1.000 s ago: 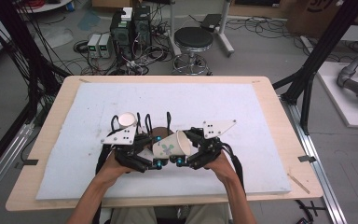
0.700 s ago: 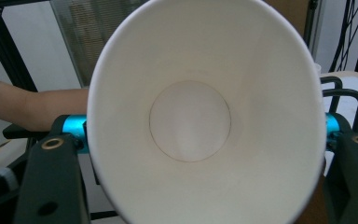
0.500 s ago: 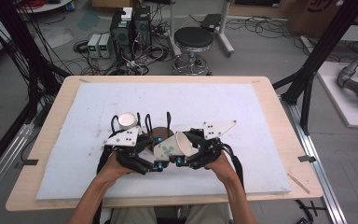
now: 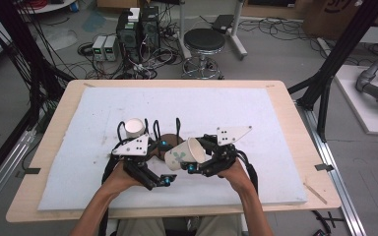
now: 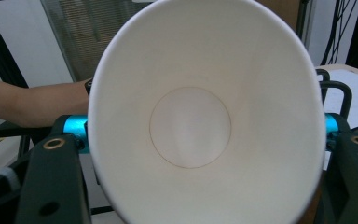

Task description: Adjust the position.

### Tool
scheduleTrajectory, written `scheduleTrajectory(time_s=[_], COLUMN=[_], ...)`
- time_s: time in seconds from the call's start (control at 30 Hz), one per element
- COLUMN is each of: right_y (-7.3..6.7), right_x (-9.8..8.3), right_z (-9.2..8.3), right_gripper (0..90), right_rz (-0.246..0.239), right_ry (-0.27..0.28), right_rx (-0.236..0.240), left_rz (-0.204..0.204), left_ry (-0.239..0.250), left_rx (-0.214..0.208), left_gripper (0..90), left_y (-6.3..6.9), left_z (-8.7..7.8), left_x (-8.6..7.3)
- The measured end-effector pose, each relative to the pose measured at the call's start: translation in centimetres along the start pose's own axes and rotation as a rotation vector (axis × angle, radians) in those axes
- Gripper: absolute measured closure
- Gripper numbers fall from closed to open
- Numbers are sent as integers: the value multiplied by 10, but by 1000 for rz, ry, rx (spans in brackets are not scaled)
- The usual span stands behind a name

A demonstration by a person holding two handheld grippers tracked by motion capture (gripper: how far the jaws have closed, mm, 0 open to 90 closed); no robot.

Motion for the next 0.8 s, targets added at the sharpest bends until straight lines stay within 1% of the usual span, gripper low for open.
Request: scheduleTrajectory(time_s=[0.03, 0.1, 0.13, 0.17, 0.3, 0.5, 0.57, 0.67, 0.77, 0.8], right_y=[0, 2, 3, 5, 9, 14, 16, 18, 21, 23], right_x=[0, 0, 0, -1, -1, -2, -2, -3, -3, -3], right_z=[-1, -2, -3, -5, -11, -18, -19, -21, -23, -24], right_gripper=[299, 299, 299, 299, 299, 298, 298, 298, 299, 299], right_rz=[1, 3, 2, 5, 13, 7, 6, 11, 14, 15], right_ry=[-3, -10, -12, -18, -50, -114, -131, -148, -166, -171], right_rx=[-3, -15, -24, -31, -65, -103, -117, -132, -151, -159], left_rz=[0, 0, -4, -12, -23, -56, -67, -72, -82, -86], left_ry=[-8, -26, -30, -35, -49, -57, -60, -73, -88, -90], left_rx=[8, 39, 50, 73, 124, 166, 171, 176, 202, 219], left_gripper=[55, 55, 55, 55, 55, 55, 55, 55, 55, 55], left_y=[1, 4, 5, 6, 9, 13, 15, 18, 21, 21], left_z=[-2, -7, -11, -16, -28, -45, -50, -55, -64, -69], left_x=[-1, -2, -3, -5, -10, -22, -25, -30, -36, -38])
Point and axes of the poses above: each handheld gripper's, and its own axes: z roughly forward along the jaws, x roughly out of its top, y roughly to its right, the point moved 3 cm from there along z, roughly forward along the jaws, and after that the axes turned 11 degrees about -x, right-handed, at the moved point
